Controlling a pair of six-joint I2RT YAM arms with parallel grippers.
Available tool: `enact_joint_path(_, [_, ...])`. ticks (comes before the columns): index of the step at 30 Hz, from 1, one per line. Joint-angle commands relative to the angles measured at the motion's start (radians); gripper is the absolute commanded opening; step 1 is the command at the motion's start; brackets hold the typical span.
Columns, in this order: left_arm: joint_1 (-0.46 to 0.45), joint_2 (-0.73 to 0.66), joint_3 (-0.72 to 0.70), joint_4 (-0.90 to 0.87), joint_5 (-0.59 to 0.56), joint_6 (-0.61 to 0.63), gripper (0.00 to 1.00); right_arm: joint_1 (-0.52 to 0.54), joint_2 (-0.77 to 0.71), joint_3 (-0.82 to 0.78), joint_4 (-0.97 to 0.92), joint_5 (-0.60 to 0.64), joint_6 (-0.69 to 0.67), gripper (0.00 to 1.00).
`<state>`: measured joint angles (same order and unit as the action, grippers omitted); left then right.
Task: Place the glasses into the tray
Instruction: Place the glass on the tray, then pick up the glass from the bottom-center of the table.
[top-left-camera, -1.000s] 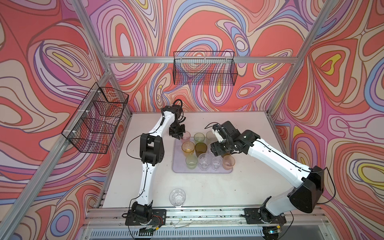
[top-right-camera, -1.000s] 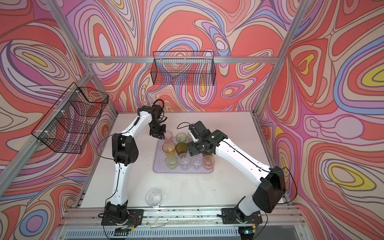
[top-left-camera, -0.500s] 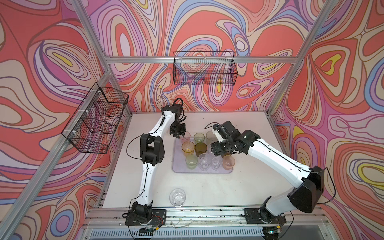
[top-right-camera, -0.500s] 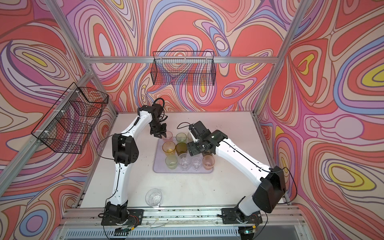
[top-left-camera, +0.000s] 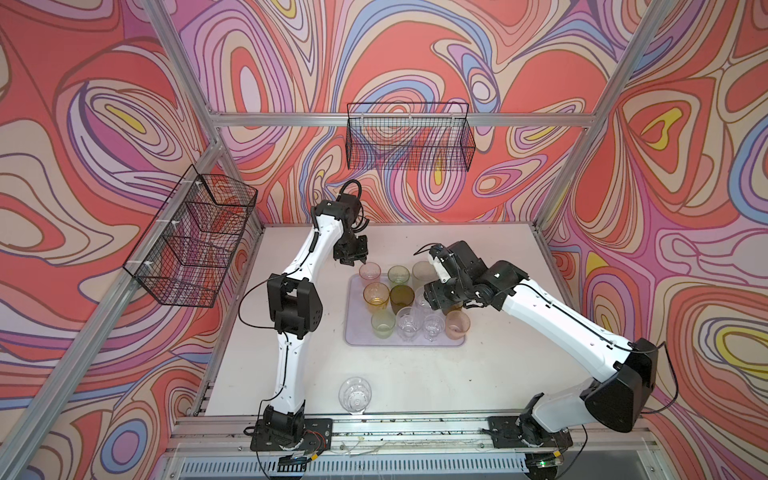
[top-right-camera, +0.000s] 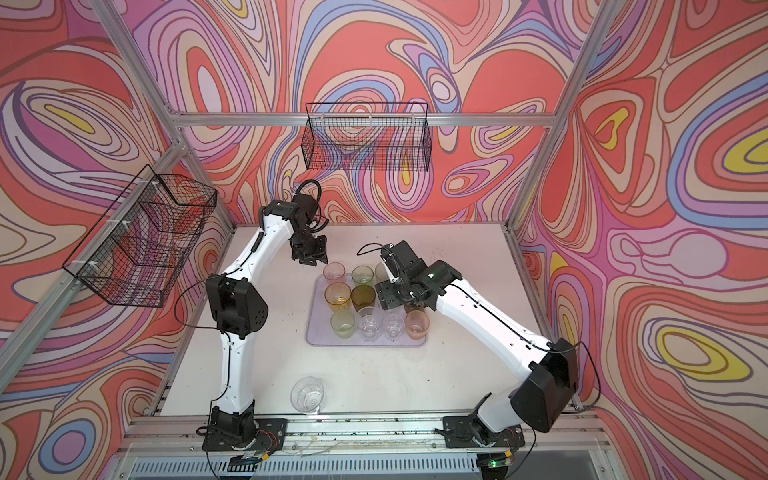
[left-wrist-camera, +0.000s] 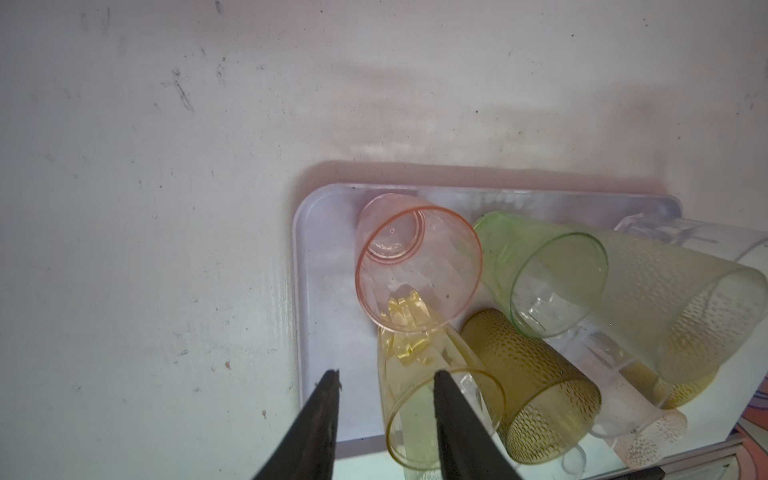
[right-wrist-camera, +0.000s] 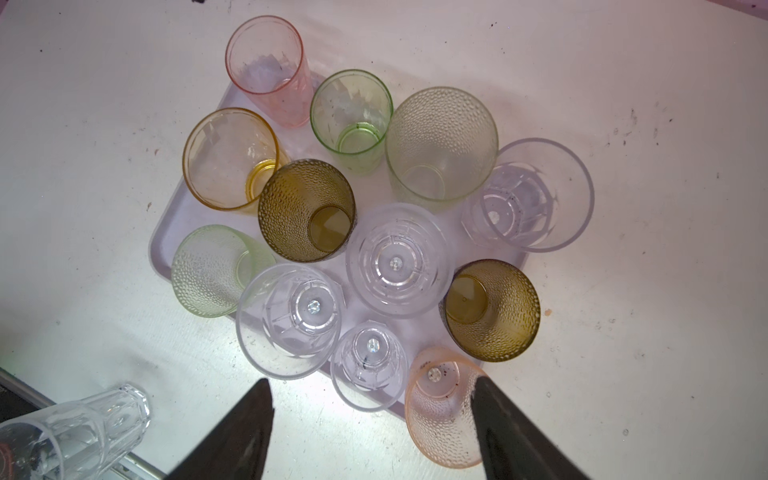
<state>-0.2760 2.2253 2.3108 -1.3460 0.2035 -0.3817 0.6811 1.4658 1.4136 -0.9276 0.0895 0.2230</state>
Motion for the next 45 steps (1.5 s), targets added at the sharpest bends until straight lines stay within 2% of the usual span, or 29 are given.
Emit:
enact_joint_path(1, [-0.003, -0.075, -0.005, -0.078, -0.033, 0.025, 0.41, -0.005, -0.022, 0.005, 0.025, 0.016, 0.013, 0.79])
enact_joint_path(7, [-0.003, -0.211, -0.145, -0.077, -0.050, 0.040, 0.42, -0.005, -0.010, 0.011, 0.037, 0.004, 0.015, 0.78])
enact_joint_path(15, [-0.003, -0.440, -0.424, -0.051, -0.108, 0.084, 0.42, -0.005, 0.004, 0.020, 0.047, -0.020, 0.007, 0.79])
enact_joint_path(24, [-0.003, -0.646, -0.654, -0.042, -0.092, 0.086, 0.44, -0.005, 0.025, 0.036, 0.057, -0.046, 0.008, 0.79])
enact_joint_path(29, [-0.015, -0.744, -0.762, -0.050, -0.126, 0.086, 0.44, -0.005, 0.037, 0.048, 0.058, -0.055, 0.010, 0.79])
enact_joint_path(35, [-0.028, -0.870, -0.909, -0.043, -0.110, 0.036, 0.46, -0.005, 0.054, 0.063, 0.053, -0.057, 0.016, 0.79])
enact_joint_path(45, [-0.100, -1.039, -1.044, -0.085, -0.115, -0.095, 0.47, -0.005, 0.068, 0.072, 0.055, -0.059, 0.034, 0.79])
